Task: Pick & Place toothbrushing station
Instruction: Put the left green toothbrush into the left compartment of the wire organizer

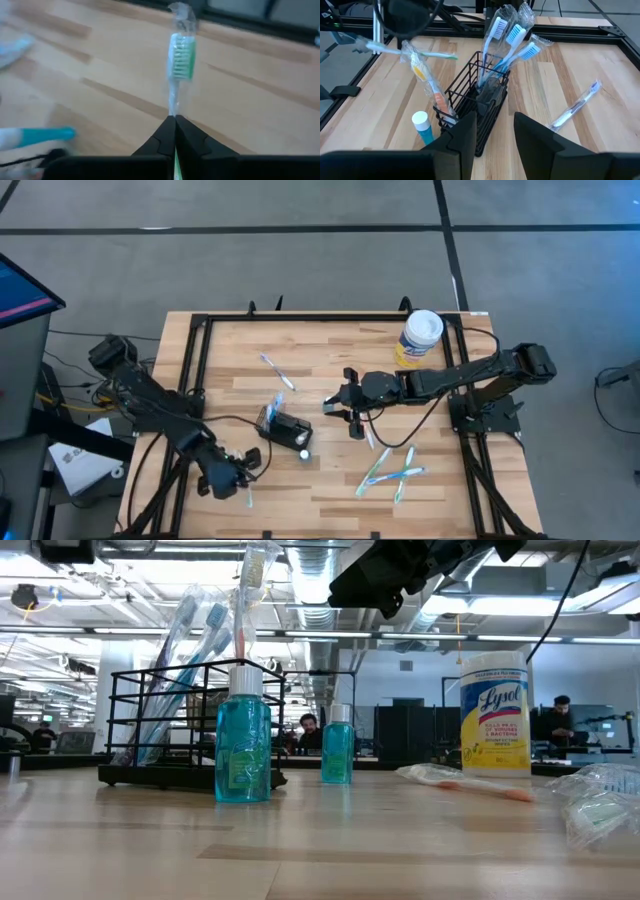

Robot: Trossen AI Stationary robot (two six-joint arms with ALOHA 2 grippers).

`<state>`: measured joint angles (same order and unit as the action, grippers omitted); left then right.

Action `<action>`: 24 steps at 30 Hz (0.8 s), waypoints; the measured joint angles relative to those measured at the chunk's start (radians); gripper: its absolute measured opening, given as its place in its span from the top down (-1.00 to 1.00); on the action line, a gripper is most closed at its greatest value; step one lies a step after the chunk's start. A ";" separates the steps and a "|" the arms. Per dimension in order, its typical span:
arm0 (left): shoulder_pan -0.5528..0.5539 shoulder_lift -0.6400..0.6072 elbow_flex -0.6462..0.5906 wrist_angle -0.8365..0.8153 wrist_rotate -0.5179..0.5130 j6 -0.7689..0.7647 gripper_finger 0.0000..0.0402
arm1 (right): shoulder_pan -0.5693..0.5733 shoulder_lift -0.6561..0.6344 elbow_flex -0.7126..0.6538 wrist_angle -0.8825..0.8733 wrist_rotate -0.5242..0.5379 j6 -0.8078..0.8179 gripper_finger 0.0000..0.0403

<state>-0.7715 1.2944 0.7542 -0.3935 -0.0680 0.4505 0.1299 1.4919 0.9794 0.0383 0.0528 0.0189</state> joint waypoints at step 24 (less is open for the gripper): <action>-0.002 -0.422 -0.251 0.523 -0.249 -0.131 1.00 | 0.000 0.000 0.000 0.003 0.000 0.000 0.39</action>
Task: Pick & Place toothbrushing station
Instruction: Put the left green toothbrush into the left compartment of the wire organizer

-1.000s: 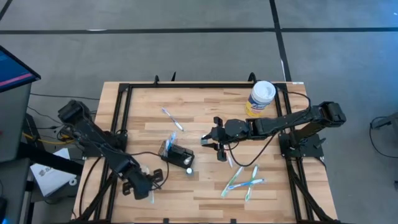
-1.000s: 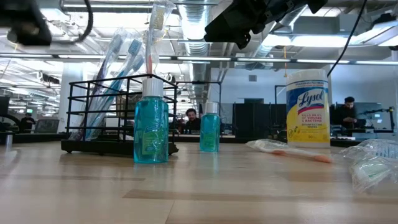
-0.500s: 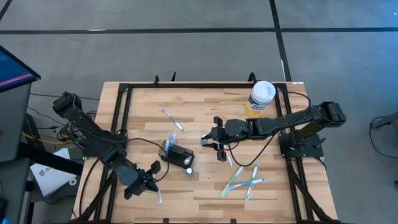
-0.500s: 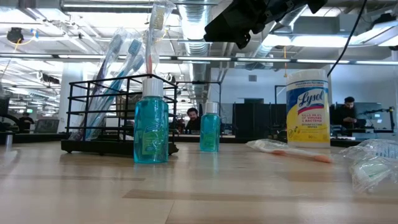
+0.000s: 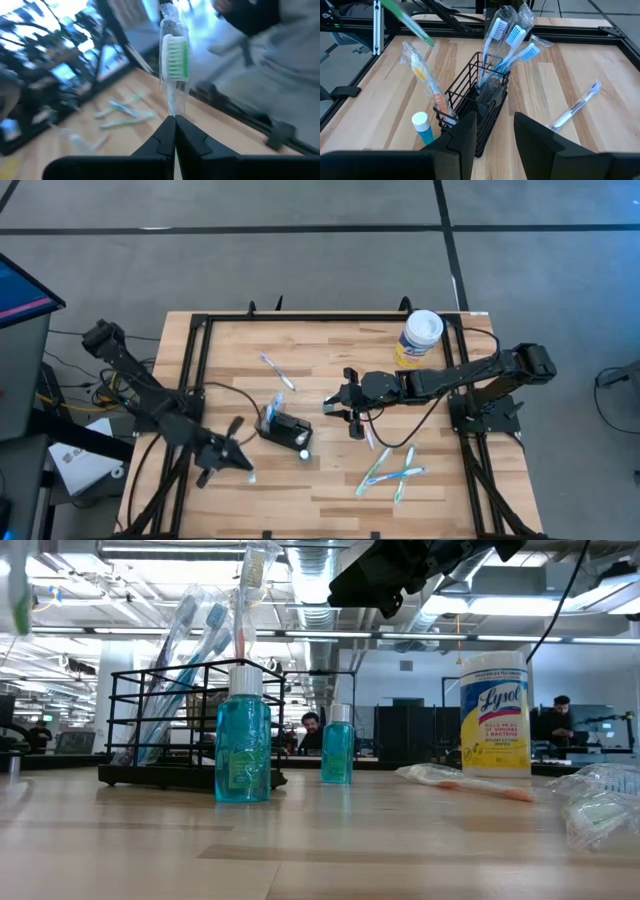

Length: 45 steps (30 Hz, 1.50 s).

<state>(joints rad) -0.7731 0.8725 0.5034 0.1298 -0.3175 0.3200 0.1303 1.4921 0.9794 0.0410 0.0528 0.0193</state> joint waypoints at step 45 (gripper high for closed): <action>0.085 -0.178 -0.435 0.778 -0.333 0.190 1.00 | 0.000 0.000 0.000 0.004 0.000 0.000 0.39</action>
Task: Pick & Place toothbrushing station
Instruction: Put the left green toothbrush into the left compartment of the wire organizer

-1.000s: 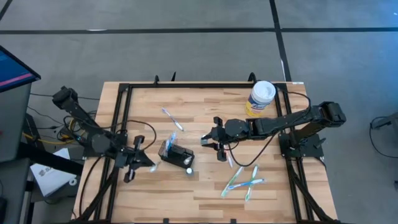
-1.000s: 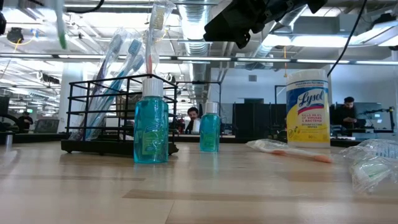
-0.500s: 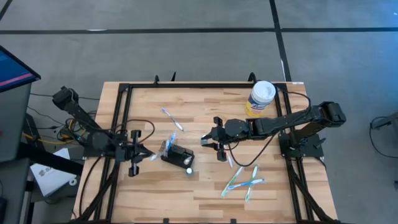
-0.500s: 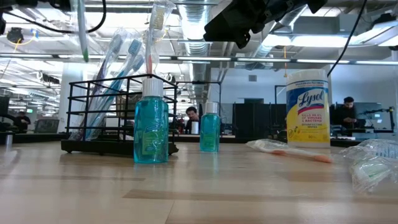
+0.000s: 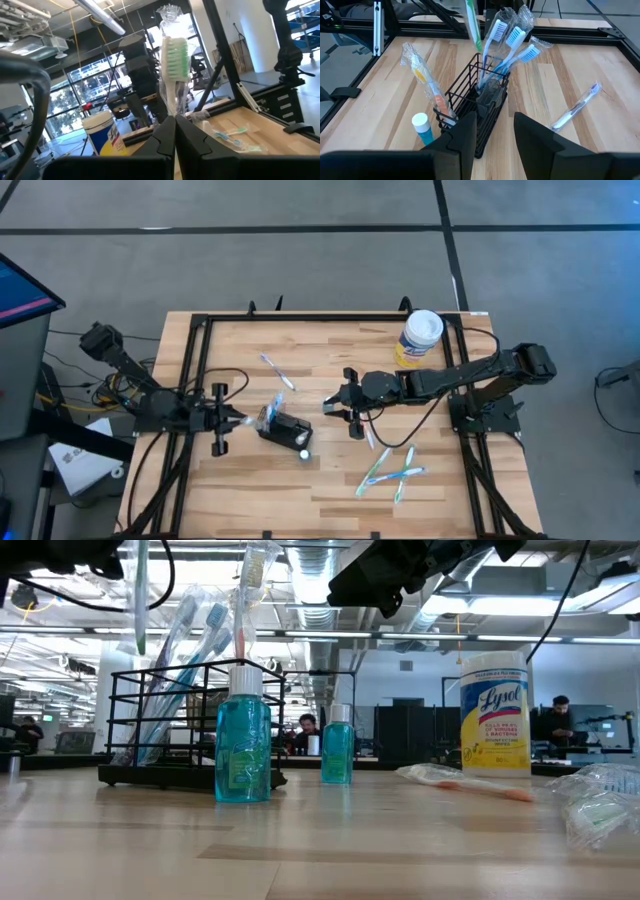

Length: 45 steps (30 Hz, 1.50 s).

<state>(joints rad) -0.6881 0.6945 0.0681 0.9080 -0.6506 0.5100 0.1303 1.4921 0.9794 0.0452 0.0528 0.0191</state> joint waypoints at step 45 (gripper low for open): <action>0.091 0.091 -0.061 0.060 0.040 -0.202 1.00 | 0.000 0.000 0.000 0.000 0.000 0.000 0.39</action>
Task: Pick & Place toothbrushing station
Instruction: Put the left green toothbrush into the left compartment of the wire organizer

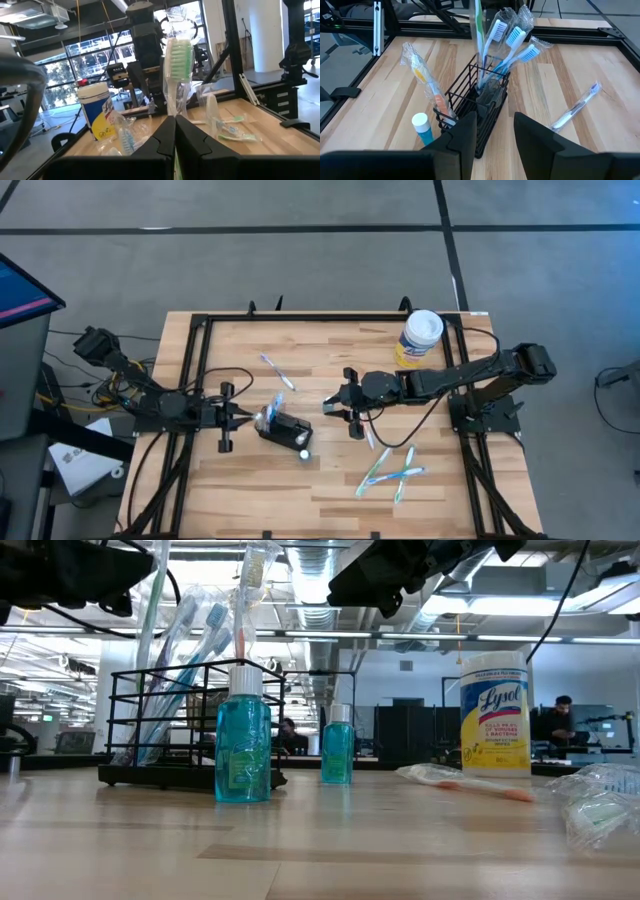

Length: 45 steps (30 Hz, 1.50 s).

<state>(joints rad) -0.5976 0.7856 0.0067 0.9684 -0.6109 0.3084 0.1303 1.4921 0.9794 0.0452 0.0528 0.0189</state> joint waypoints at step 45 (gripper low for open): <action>-0.121 0.121 0.000 -0.023 -0.328 -0.105 1.00 | 0.000 0.000 0.000 -0.007 0.000 0.001 0.39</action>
<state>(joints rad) -0.7185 0.9062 0.0063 0.9458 -0.9391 0.2039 0.1303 1.4921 0.9794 0.0378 0.0528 0.0196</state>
